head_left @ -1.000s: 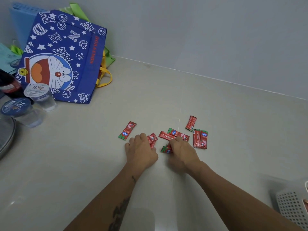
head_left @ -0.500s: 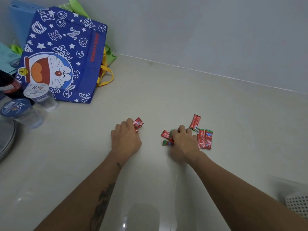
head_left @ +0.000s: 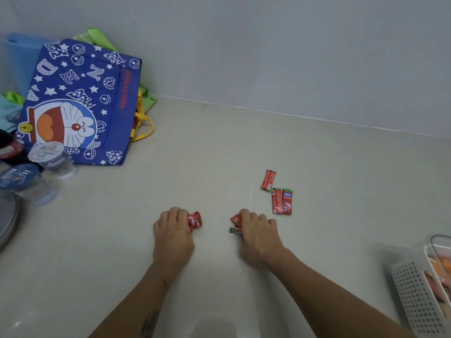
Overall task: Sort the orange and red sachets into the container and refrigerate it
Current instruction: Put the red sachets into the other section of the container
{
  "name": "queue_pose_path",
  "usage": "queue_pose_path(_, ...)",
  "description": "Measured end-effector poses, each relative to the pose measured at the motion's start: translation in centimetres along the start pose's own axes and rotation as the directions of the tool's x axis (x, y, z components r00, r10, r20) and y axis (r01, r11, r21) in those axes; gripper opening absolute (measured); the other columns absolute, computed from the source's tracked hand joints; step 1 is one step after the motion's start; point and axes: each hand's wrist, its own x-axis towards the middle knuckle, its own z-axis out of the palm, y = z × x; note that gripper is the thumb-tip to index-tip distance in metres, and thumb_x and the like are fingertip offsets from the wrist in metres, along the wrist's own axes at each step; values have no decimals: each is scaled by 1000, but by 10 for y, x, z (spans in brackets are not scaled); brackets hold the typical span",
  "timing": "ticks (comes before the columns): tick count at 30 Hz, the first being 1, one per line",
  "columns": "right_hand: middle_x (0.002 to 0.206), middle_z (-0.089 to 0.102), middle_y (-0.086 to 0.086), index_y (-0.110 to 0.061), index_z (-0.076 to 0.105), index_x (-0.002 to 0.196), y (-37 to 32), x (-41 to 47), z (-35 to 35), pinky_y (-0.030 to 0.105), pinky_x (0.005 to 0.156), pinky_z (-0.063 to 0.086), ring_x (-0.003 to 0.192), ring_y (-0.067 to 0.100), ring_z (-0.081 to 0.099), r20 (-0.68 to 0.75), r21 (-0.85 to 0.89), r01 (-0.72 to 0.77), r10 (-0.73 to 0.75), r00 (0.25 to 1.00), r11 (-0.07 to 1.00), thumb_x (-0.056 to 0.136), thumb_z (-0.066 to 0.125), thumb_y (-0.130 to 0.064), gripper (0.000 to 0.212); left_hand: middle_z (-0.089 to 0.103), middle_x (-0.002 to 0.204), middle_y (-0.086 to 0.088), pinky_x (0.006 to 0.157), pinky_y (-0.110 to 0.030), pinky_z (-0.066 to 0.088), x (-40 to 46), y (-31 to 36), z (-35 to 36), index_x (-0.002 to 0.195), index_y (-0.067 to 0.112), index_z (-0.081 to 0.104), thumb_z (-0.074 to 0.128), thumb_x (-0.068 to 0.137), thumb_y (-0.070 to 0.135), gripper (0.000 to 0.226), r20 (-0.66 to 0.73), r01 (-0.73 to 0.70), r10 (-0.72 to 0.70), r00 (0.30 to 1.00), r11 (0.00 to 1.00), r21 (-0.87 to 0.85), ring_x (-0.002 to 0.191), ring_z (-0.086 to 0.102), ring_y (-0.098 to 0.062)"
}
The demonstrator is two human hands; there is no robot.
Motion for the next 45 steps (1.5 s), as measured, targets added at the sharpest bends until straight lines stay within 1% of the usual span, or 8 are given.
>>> queue_pose_path(4,119,54,6,-19,39,121,9,-37,3,39,81,42,101,26,49,62,25,-49,47,997,998,90,49,-21,33,54,92,-4,72,-38,41,-31,8,-12,92,14,54,44,65,11,29,36,-78,80,996,995,-68,83,50,-29)
queue_pose_path(9,101,59,4,-20,44,100,52,-88,-19,36,72,43,90,24,56,288,376,-203,94,953,904,84,49,-16,17,51,81,1,67,-40,41,-62,55,-38,88,18,47,41,68,8,24,149,-61,126,981,923,-380,77,48,-28)
queue_pose_path(13,85,54,1,-25,38,84,97,-144,-45,37,66,39,78,22,51,131,495,-191,145,981,848,82,47,-11,17,47,76,7,64,-39,41,-65,110,-63,85,27,35,44,87,19,12,172,-181,285,943,872,-454,73,45,-19)
queue_pose_path(20,72,53,1,-23,46,83,162,-232,-106,30,59,36,63,11,43,-171,751,-68,293,941,657,76,50,-9,16,50,84,11,66,-30,40,-61,218,-101,92,30,41,55,85,17,20,59,-389,473,879,782,-487,77,48,-13)
queue_pose_path(23,63,48,-6,-24,46,82,201,-257,-125,35,58,35,59,15,43,-233,764,-65,368,900,642,73,47,-5,20,54,89,9,71,-35,45,-64,264,-110,97,28,46,57,83,16,21,58,-397,481,875,780,-483,82,52,-16)
queue_pose_path(30,74,58,-1,-23,40,82,316,-295,-138,39,63,41,73,27,54,-218,574,-378,581,785,726,80,60,-23,20,54,76,6,64,-38,45,-84,366,-108,85,25,42,53,86,17,14,104,-429,536,838,764,-482,73,52,-12)
queue_pose_path(38,116,54,7,-19,45,112,392,-303,-114,38,87,51,101,26,56,114,478,-451,456,882,753,76,58,-20,39,62,87,6,72,-41,49,-106,445,-89,91,27,45,50,88,27,6,255,-404,566,784,777,-483,81,58,-16)
queue_pose_path(45,118,53,-7,-28,55,127,404,-343,-118,25,87,45,104,12,57,50,531,-228,238,970,816,84,62,-36,44,63,98,4,76,-36,54,-103,494,-71,102,34,50,52,91,29,12,377,-356,524,764,829,-431,86,61,-14)
